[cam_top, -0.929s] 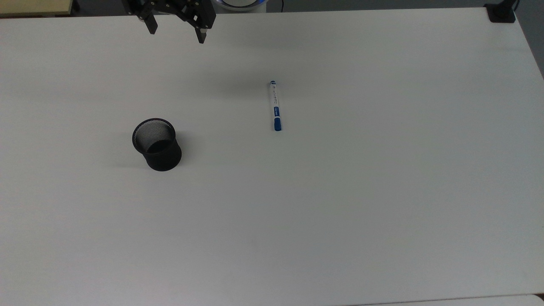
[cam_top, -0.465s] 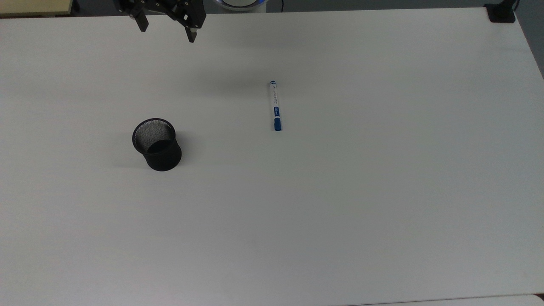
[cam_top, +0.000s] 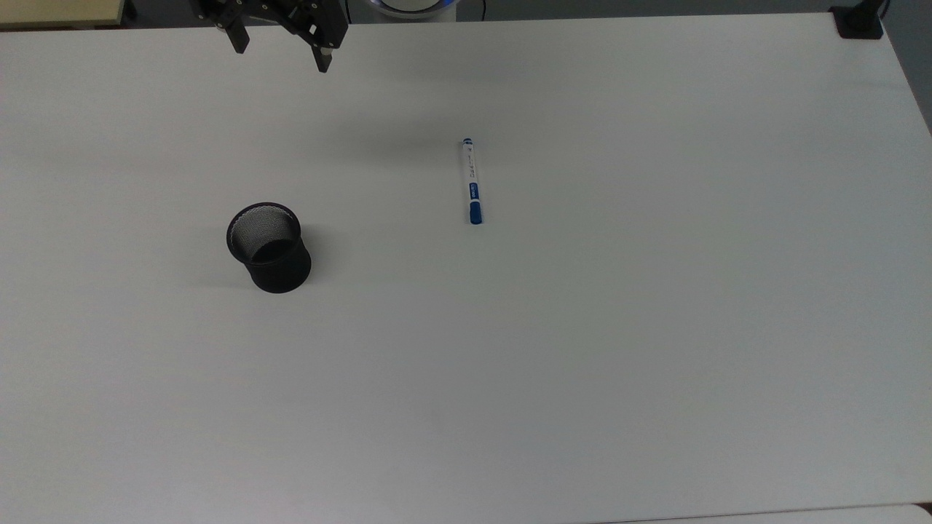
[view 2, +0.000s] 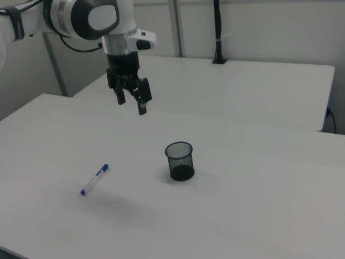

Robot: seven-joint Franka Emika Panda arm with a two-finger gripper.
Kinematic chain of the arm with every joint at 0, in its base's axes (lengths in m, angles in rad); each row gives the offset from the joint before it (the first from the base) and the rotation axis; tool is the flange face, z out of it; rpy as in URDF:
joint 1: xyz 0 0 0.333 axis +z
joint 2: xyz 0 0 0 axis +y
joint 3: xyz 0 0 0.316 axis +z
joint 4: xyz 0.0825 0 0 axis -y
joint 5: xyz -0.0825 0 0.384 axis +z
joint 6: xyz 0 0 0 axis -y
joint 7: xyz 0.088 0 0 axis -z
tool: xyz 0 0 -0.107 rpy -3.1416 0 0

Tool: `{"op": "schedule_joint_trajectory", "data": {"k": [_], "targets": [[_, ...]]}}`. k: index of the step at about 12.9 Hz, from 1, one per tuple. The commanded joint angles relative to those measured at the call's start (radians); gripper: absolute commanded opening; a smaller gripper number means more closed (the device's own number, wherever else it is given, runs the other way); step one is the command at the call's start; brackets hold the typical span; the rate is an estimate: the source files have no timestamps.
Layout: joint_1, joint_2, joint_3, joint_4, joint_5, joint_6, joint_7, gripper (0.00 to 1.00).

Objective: Insert the marker

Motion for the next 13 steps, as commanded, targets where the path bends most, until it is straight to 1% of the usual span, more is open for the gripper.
{"op": "schedule_joint_trajectory", "data": {"k": [1,6,8,9,10,11,12,13], "targets": [[0.002,0.006,0.005,-0.006,-0.020,-0.011,-0.031,1.00],[0.014,0.103,0.018,0.050,-0.014,-0.009,-0.040,1.00],[0.045,0.143,0.030,0.047,-0.006,0.021,-0.031,1.00],[0.074,0.149,0.038,0.015,-0.003,0.087,-0.016,1.00],[0.092,0.151,0.054,-0.038,-0.005,0.157,0.041,1.00],[0.099,0.152,0.074,-0.074,-0.009,0.210,0.072,1.00],[0.100,0.154,0.099,-0.129,-0.014,0.274,0.083,1.00],[0.109,0.174,0.107,-0.155,-0.015,0.305,0.083,1.00]]}}
